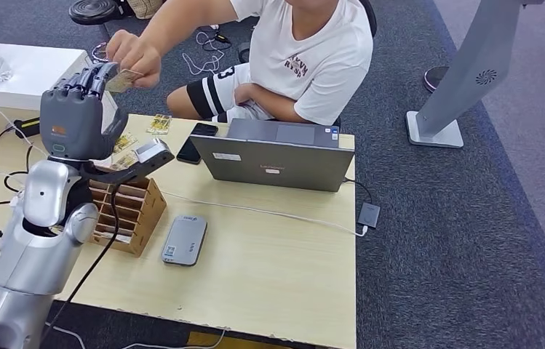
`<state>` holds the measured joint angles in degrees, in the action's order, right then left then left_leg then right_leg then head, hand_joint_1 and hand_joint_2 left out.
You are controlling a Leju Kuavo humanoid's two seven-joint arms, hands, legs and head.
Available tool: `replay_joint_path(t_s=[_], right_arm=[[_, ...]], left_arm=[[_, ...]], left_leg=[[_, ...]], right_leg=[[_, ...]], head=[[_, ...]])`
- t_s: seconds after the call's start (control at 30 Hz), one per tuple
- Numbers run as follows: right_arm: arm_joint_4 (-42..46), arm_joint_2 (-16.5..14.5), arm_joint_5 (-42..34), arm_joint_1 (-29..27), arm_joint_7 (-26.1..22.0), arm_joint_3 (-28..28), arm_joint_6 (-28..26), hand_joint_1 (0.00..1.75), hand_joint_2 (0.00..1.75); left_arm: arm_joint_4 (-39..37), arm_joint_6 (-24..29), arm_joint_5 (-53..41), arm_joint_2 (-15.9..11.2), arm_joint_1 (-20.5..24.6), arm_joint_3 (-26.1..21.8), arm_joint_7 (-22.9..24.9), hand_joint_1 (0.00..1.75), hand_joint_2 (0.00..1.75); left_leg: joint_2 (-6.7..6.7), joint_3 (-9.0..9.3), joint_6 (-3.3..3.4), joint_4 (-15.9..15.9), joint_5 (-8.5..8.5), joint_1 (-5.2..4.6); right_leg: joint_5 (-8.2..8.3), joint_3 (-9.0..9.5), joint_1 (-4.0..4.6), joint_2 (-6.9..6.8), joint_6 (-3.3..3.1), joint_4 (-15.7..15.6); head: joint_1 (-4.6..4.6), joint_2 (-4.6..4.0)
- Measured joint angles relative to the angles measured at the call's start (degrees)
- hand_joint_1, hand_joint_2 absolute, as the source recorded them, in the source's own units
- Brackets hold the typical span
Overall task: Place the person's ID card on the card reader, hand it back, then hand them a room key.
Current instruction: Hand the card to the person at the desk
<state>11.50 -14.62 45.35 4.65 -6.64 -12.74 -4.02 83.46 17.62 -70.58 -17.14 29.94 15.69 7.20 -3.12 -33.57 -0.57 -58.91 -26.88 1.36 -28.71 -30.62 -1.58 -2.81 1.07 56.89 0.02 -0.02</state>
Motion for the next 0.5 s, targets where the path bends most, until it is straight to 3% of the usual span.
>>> replay_joint_path(t_s=[0.13,0.23,0.4,0.5], right_arm=[[0.00,0.00,-0.48,0.07,0.49,-0.01,-0.18,0.00,1.75],[0.00,0.00,-1.85,-0.03,0.18,-0.04,-0.78,0.00,1.75],[-0.02,0.00,-3.96,-0.50,-0.40,-0.46,-2.08,0.00,1.75],[-0.02,0.00,-4.75,-0.83,-0.22,-1.14,-2.82,0.00,1.75]], left_arm=[[2.01,1.40,1.54,0.41,-2.95,0.00,-1.40,0.00,1.75],[6.17,2.66,1.96,0.22,-7.85,0.00,-2.97,0.00,1.75],[15.15,3.12,-4.49,-2.07,-21.20,-0.01,-2.75,0.00,1.75],[19.59,0.18,-7.35,-4.89,-30.23,-0.32,-0.98,0.00,1.75]], left_leg=[[0.00,-0.01,0.00,0.00,-0.01,0.00],[-0.07,-0.02,0.02,0.01,-0.04,-0.01],[-0.13,-0.05,0.03,0.04,-0.11,-0.01],[-0.14,-0.06,0.01,0.06,-0.15,0.00]], right_leg=[[0.00,0.01,0.00,0.00,0.00,0.00],[-0.01,0.01,0.00,0.05,0.00,0.00],[-0.09,-0.04,0.00,0.10,0.05,-0.01],[-0.16,-0.06,0.00,0.11,0.06,-0.02]], head=[[0.00,0.00],[0.00,0.00],[0.01,0.00],[0.01,0.00]])
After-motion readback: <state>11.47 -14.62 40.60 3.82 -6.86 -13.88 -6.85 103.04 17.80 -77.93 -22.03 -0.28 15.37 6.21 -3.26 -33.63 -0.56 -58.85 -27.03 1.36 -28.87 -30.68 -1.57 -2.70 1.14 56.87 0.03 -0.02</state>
